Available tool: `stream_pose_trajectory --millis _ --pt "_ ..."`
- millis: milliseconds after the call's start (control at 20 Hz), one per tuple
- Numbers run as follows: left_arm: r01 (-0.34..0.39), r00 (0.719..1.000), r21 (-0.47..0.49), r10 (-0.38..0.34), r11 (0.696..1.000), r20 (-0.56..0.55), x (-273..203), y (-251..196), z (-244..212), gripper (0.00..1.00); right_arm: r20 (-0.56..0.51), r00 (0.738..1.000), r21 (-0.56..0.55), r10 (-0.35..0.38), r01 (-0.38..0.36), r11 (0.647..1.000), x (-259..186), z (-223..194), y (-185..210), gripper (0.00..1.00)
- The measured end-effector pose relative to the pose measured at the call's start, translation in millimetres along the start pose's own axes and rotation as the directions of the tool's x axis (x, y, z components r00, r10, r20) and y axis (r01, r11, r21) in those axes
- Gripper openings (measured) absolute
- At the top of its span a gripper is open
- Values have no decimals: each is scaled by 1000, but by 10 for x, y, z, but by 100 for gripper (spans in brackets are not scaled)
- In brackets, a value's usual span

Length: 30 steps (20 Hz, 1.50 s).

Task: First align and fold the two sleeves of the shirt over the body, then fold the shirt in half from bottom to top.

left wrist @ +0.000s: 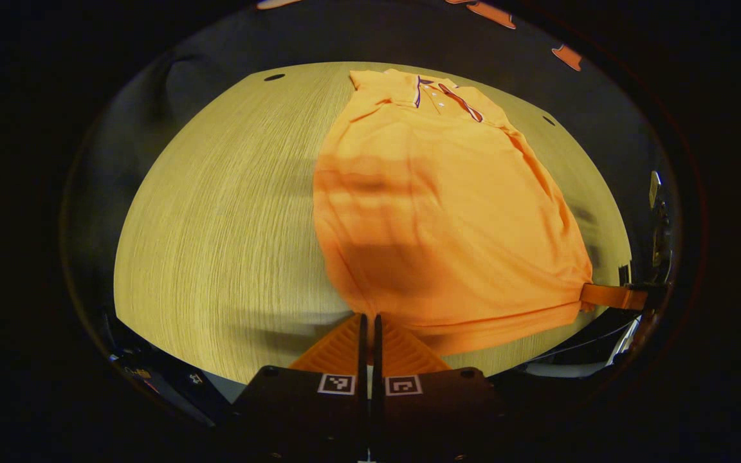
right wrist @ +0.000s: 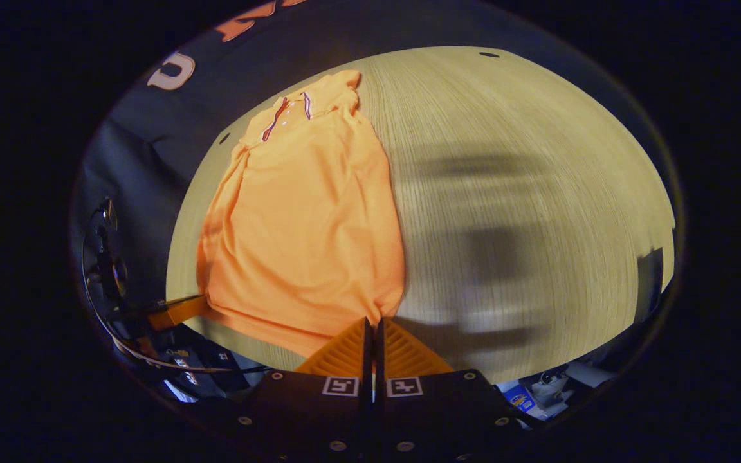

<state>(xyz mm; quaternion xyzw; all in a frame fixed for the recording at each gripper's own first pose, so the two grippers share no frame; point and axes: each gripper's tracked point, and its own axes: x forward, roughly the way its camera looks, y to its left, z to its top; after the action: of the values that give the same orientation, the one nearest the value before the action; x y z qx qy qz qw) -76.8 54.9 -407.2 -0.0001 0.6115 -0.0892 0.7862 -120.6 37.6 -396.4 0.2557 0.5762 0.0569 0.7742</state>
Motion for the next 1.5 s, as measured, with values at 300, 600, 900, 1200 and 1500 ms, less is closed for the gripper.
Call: stream_pose_trajectory --millis 300,600,900,1200,1500 --pt "17 998 20 -18 1000 62 -256 -62 306 2 113 987 31 115 -119 992 -210 305 206 5" --pt "40 988 28 -43 999 150 -435 -137 803 2 207 958 35 196 -207 978 -402 710 349 5" --pt "47 968 83 -66 995 241 -501 -151 1362 2 304 929 -3 211 -221 975 -590 1249 472 5" --pt "71 956 124 -103 990 276 -500 -82 1922 2 357 920 19 161 -179 984 -572 1762 543 5" --pt "74 944 142 -115 987 310 -395 63 2615 2 396 911 17 116 -134 991 -565 2332 656 5"
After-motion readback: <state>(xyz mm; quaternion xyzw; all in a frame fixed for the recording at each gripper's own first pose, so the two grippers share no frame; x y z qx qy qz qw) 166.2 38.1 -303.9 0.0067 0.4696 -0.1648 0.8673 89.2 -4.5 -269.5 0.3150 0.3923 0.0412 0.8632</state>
